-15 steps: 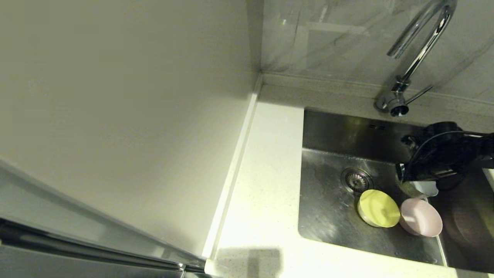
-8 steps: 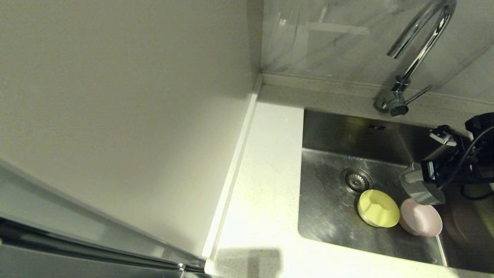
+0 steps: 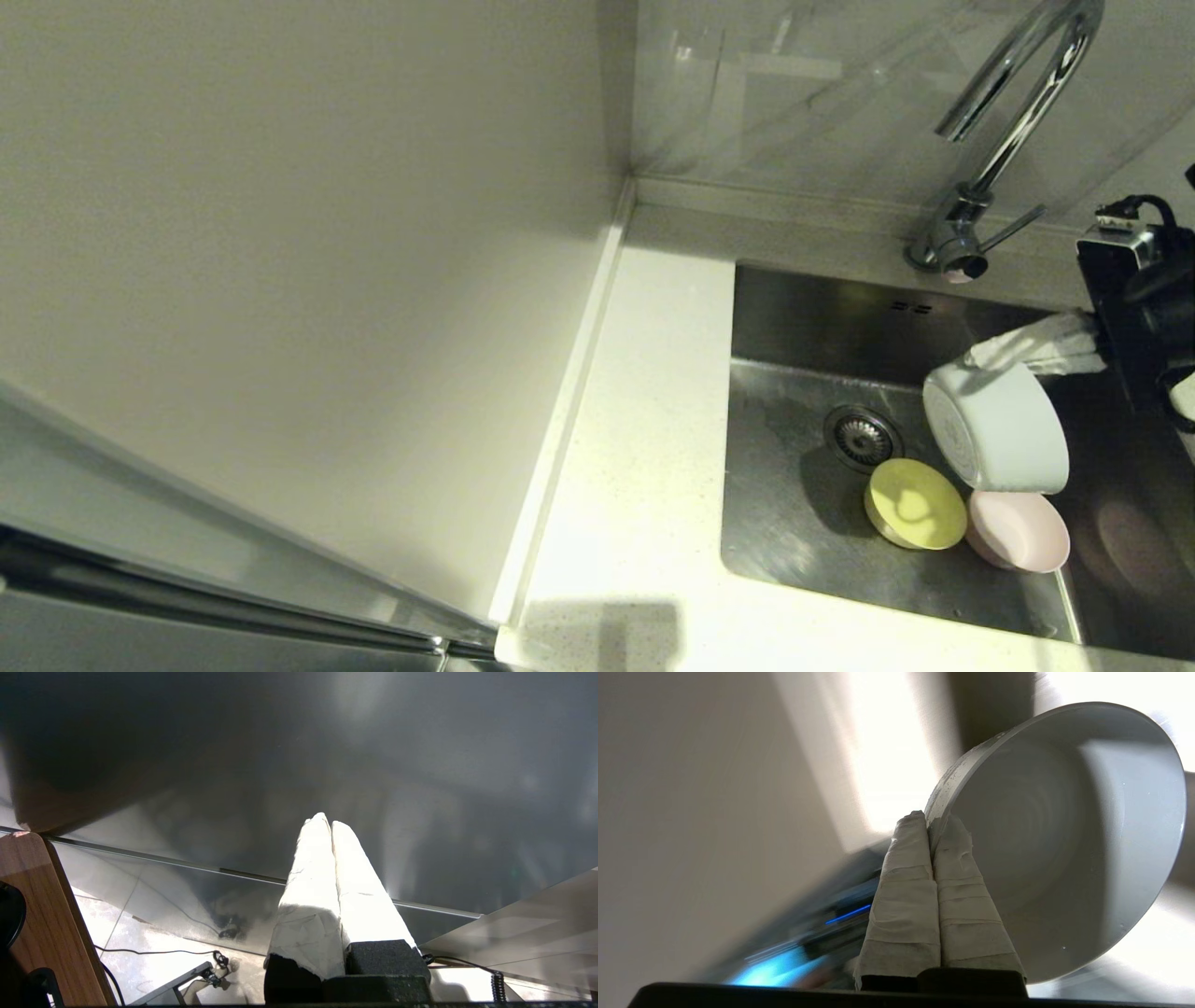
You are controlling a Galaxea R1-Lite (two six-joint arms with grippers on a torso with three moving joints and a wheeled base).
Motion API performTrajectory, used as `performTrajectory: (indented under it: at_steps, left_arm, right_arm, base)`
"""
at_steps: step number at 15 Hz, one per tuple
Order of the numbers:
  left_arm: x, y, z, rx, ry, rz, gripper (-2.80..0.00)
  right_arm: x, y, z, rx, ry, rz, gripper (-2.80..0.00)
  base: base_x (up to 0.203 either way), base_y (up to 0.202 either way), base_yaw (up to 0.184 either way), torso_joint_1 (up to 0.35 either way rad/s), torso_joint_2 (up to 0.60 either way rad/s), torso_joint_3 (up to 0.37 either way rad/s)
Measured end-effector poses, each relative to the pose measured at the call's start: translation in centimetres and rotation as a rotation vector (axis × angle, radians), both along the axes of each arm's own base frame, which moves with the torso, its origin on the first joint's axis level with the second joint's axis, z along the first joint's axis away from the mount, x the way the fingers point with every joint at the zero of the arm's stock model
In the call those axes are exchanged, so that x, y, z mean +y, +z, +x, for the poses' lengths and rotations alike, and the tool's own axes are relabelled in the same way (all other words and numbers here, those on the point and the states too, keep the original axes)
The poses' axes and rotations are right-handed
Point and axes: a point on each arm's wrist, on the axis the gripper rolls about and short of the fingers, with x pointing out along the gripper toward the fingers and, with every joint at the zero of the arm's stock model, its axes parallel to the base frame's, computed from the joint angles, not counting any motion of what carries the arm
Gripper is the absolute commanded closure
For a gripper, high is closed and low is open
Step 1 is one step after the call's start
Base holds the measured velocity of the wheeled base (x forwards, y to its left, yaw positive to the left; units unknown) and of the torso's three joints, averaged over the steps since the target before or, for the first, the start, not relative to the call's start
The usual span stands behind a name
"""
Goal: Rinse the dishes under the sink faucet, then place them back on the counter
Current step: Put a bowl back to the table from the sink
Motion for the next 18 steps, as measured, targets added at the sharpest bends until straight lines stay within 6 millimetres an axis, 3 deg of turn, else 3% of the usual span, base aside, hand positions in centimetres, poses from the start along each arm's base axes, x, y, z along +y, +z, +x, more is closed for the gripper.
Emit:
performTrajectory:
  at_steps: [2,5,8,10,12,16,18]
  left_arm:
    - [0.0,0.0,0.0,0.0,0.0,0.0,0.0]
    - [0.0,0.0,0.0,0.0,0.0,0.0,0.0]
    - [0.0,0.0,0.0,0.0,0.0,0.0,0.0]
    - [0.0,0.0,0.0,0.0,0.0,0.0,0.0]
    - [0.0,0.0,0.0,0.0,0.0,0.0,0.0]
    - [0.0,0.0,0.0,0.0,0.0,0.0,0.0]
    - [0.0,0.0,0.0,0.0,0.0,0.0,0.0]
  right_arm:
    - [1.7,2.6,-1.4,0.19,0.024,0.263,0.0]
    - [3.3,4.8,-2.3,0.459,0.099,0.57,0.0]
    - [3.7,4.1,-1.8,0.646,0.15,0.709,0.0]
    - [3.7,2.2,-0.6,0.683,0.143,0.717,0.0]
    - [3.7,1.6,0.1,0.703,0.146,0.731,0.0]
    - [3.6,6.6,0.5,0.568,0.221,0.746,0.0]
    - [3.5,7.0,1.2,0.549,0.229,0.75,0.0]
  base:
    - [0.0,0.0,0.0,0.0,0.0,0.0]
    - [0.0,0.0,0.0,0.0,0.0,0.0]
    - [0.0,0.0,0.0,0.0,0.0,0.0]
    - [0.0,0.0,0.0,0.0,0.0,0.0]
    - [0.0,0.0,0.0,0.0,0.0,0.0]
    - [0.0,0.0,0.0,0.0,0.0,0.0]
    - [0.0,0.0,0.0,0.0,0.0,0.0]
